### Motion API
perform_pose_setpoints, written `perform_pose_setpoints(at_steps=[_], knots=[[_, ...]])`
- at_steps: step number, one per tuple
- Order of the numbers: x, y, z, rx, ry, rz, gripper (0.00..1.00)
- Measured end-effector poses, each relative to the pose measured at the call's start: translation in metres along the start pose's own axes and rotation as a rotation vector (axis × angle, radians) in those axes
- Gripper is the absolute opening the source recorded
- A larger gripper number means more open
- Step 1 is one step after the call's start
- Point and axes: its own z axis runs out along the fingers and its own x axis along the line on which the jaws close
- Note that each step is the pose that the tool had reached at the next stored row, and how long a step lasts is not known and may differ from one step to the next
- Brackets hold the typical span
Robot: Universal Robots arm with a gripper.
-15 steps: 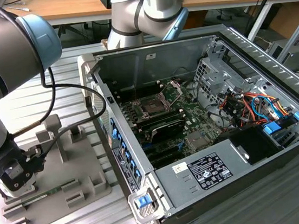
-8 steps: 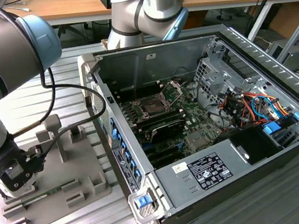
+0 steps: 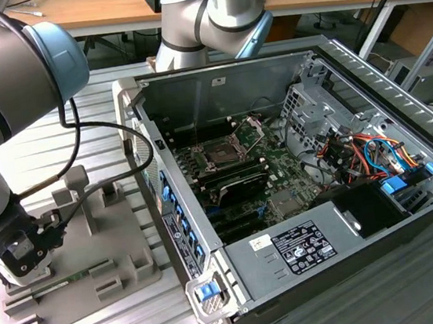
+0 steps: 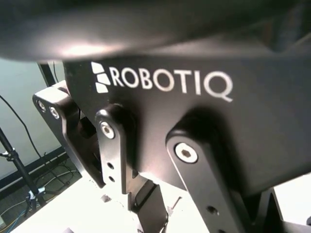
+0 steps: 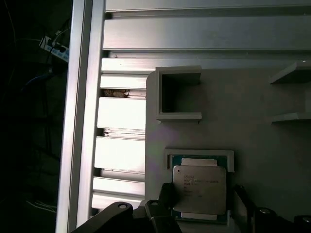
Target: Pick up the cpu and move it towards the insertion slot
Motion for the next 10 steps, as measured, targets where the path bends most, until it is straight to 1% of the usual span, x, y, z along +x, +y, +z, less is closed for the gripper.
perform_pose_setpoints(at_steps=[4,10], knots=[[0.0002,-0.0001,0.0003,0.0,0.0002,0.0,0.6],[0.0003,-0.0002,0.0029,-0.0004,0.0005,0.0,0.6]])
